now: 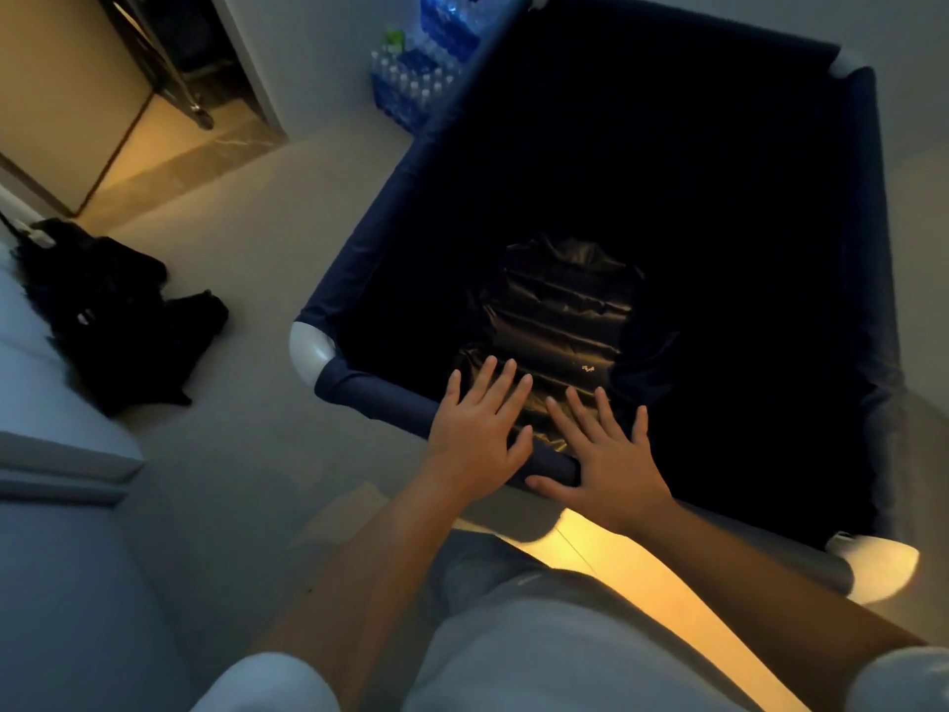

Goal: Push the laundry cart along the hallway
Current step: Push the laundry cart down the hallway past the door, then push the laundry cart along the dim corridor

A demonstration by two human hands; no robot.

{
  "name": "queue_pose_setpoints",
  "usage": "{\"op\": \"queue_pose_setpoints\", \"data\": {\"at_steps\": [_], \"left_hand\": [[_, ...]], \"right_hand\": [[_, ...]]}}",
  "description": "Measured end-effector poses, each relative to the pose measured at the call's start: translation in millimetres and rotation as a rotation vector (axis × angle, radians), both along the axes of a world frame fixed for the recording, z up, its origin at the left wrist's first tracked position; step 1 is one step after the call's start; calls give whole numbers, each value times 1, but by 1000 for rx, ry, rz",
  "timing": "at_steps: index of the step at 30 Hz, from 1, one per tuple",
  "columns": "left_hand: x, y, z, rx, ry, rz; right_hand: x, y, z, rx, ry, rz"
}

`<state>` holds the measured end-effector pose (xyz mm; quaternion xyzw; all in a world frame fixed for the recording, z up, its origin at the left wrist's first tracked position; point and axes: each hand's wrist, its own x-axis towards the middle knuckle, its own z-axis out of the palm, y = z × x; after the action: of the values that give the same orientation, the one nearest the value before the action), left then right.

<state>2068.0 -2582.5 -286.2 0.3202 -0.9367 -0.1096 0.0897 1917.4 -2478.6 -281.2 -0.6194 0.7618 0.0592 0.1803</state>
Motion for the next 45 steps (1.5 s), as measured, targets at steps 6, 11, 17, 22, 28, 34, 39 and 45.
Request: {"op": "queue_pose_setpoints", "data": {"at_steps": [6, 11, 17, 22, 28, 34, 39, 45], "left_hand": [[24, -55, 4, 29, -34, -92], [42, -102, 6, 31, -34, -116], [60, -158, 5, 47, -19, -161], [73, -202, 4, 37, -26, -216], [93, -257, 2, 36, -80, -311], [120, -321, 2, 73, -118, -413], [148, -376, -1, 54, -134, -485], [182, -434, -1, 40, -144, -562]], "right_hand": [[32, -43, 2, -13, 7, -68], [57, -83, 0, -10, -38, -125], [85, -131, -2, 4, -33, -187], [107, -168, 1, 36, -5, -248], [137, -212, 4, 11, -36, -347], [179, -268, 11, 15, -15, -437], [224, -315, 11, 8, 33, -544], [272, -368, 9, 5, 44, -631]]}}
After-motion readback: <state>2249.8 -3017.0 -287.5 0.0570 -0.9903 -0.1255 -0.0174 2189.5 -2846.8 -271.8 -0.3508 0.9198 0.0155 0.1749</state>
